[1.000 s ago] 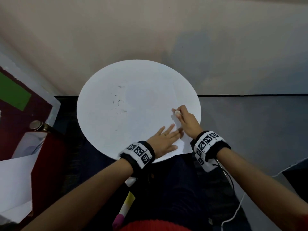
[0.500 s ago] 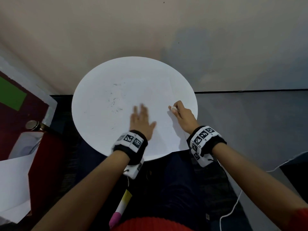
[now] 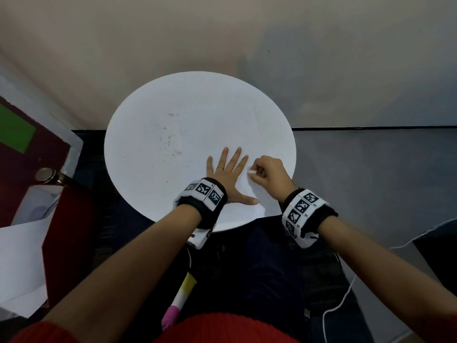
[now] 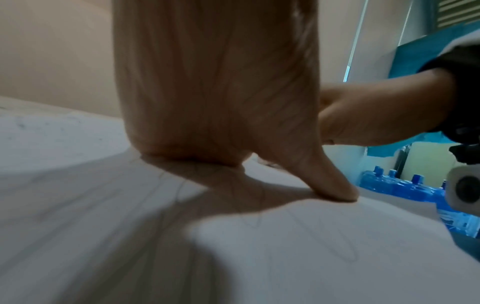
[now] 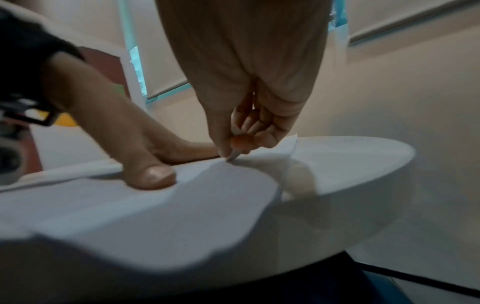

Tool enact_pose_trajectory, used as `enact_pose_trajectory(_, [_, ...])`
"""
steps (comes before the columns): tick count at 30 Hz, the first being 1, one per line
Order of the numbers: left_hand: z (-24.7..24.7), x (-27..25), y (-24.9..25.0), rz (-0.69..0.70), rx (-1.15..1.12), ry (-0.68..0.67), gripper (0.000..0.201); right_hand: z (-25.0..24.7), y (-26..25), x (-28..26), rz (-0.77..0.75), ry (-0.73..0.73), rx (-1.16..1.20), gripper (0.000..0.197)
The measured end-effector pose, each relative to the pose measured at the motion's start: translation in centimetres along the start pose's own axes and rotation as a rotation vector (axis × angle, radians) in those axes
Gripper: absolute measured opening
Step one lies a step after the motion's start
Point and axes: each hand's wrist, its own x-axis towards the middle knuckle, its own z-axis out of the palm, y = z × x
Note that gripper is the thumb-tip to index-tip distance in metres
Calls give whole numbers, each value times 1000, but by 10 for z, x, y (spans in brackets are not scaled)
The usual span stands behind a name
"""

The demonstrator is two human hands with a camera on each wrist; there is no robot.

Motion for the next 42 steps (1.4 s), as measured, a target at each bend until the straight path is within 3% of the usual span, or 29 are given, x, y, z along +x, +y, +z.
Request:
enact_pose_trajectory(4, [1, 0, 0, -14, 30, 19, 125, 7, -7, -15, -47, -101, 1, 23])
enact_pose_trajectory(8, [0, -2, 0, -8, 20, 13, 121, -8, 7, 1, 48, 35, -52, 11])
enact_pose_trajectory(13, [0, -2, 2, -4, 20, 24, 115, 8, -13, -20, -17, -107, 19, 9])
enact_pose_trajectory(17, [1, -3, 1, -1, 24, 26, 114, -7, 4, -3, 55, 36, -37, 7])
enact_pose_trajectory(20, [-1, -2, 1, -9, 39, 35, 114, 8, -12, -20, -30, -53, -45, 23])
enact_pose_trajectory(22, [0, -1, 2, -12, 37, 37, 114, 7, -10, -24, -37, -107, -47, 17])
enact_pose_trajectory(25, [0, -3, 3, -13, 29, 33, 114, -6, 4, -10, 13, -36, -115, 4])
enact_pose_trajectory(30, [0, -2, 4, -23, 47, 41, 114, 5, -8, -27, -54, -113, -72, 11])
enact_pose_trajectory(35, [-1, -4, 4, -18, 29, 35, 113, 0, 6, -16, 20, 30, -121, 5])
enact_pose_trajectory(39, [-1, -4, 4, -19, 29, 40, 114, 2, 5, -27, -19, -40, -51, 4])
enact_pose_trajectory(42, [-1, -5, 4, -15, 26, 31, 113, -6, 11, -19, 27, 25, -67, 6])
